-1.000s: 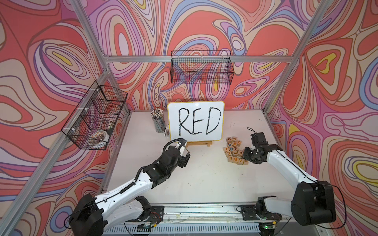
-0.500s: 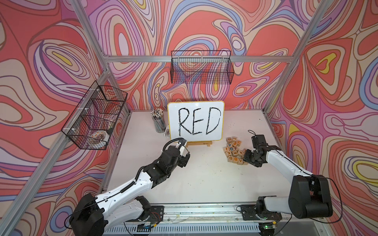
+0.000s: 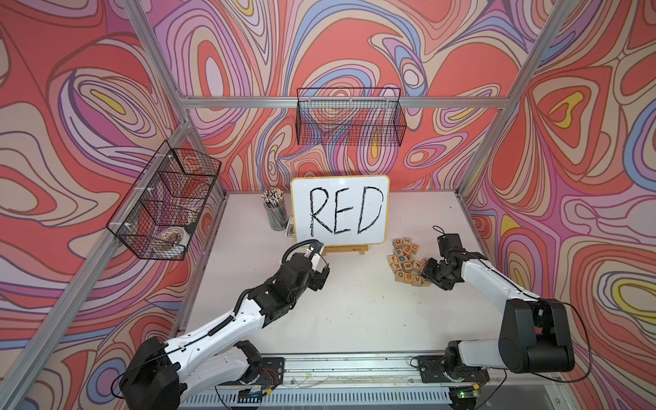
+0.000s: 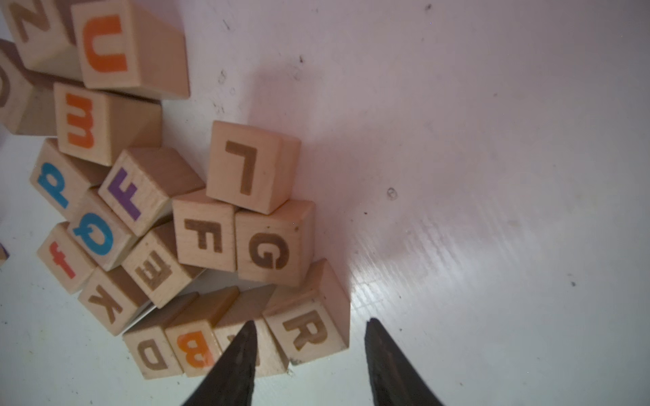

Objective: Assemble the uppercase word "red" with letter blocks
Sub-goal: Pick up the letter block from the center of the board.

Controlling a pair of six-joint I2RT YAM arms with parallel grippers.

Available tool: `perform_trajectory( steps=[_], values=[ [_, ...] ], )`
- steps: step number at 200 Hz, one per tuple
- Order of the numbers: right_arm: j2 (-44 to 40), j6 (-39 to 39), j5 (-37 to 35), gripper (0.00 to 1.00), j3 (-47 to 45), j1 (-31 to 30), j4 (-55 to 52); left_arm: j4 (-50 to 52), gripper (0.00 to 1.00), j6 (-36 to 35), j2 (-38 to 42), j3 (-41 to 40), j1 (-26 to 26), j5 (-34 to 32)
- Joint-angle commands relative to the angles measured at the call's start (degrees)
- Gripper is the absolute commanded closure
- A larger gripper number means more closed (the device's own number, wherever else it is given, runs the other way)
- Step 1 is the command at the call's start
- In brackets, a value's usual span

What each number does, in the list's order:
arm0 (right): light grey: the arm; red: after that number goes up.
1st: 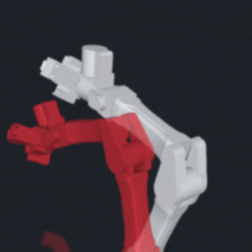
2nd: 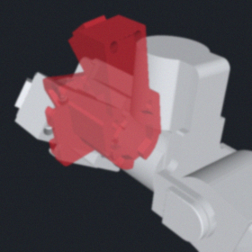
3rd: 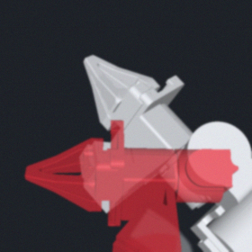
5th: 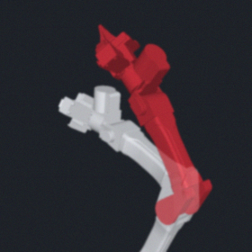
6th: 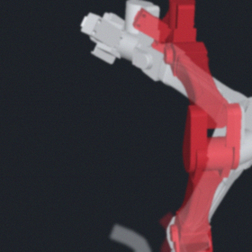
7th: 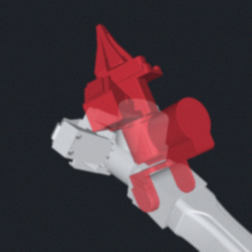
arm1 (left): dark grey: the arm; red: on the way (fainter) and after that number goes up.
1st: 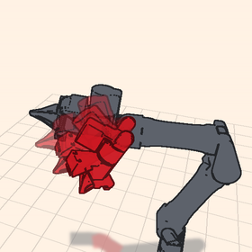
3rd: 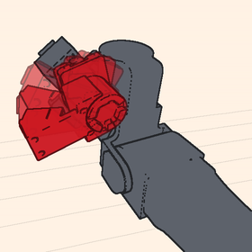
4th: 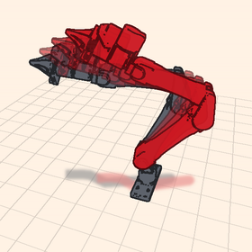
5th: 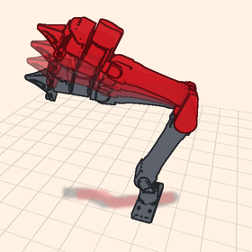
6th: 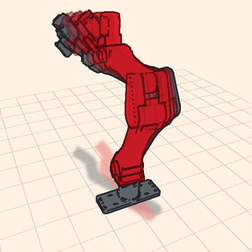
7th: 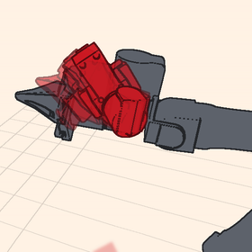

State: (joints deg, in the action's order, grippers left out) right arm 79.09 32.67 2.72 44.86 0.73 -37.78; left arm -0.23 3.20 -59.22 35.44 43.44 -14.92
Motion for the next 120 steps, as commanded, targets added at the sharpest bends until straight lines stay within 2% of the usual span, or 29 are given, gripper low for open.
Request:
perform_trajectory(
  steps=[1, 64, 120],
  values=[
    [0.7, 3.1, 0.5, 0.47, 0.1, 0.2, 0.0, 0.1, 0.22, 0.0, 1.0, 0.6, -0.4, 0.5],
    [1.4, 8.4, 1.5, 0.44, -0.4, 0.3, 0.0, 0.1, 0.22, -0.1, 1.2, 0.7, -0.4, 0.8],
    [-1.0, 16.6, 2.3, 0.40, -0.6, 0.3, -2.0, -0.1, 0.22, 0.0, 1.0, 0.5, -0.4, 0.9]
  ],
)
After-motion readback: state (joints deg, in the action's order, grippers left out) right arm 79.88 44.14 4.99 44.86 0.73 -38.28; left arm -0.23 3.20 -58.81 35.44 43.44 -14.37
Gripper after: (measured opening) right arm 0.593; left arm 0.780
